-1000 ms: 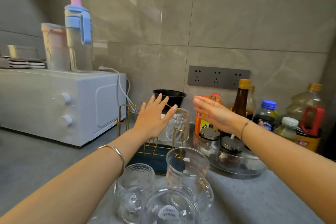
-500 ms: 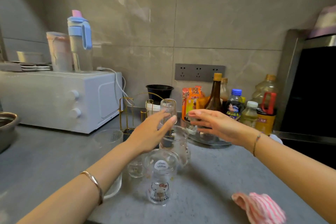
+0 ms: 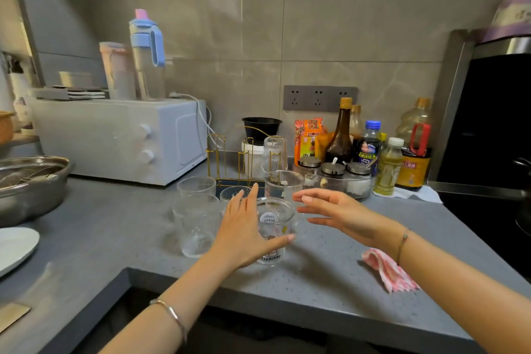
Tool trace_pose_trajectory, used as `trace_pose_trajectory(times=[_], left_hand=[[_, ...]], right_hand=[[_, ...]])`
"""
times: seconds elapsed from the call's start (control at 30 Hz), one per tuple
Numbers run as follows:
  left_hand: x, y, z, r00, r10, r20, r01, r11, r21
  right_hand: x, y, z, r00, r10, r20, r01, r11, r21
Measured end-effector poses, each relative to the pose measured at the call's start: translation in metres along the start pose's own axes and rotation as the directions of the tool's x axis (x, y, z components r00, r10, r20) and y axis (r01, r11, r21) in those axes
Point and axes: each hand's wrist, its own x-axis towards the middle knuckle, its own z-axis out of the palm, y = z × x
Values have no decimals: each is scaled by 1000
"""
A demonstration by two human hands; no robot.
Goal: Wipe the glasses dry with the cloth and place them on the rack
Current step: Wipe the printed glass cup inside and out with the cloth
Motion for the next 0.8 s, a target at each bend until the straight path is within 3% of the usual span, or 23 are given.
trace_pose_trajectory(times=[0.2,0.57,0.73,0.8], left_hand=[[5,2,5,998,-16,-68,18,999,35],[7,-4,14,984,-130,-125,97,966,-241],[-1,8,19,974,-54,-218,-26,938,-347],[-1,20,20,972,-39,-230,-74,883,-464]], right_hand=[[-14,7,9,998,35,-47,-34,999,19],[-41,6,0,991,70,-113,-76,996,-47],[-57,14,-21,979,69,-194,-105,977,-184],[-63,19,-30,973,68,-221,-128,953,-273]])
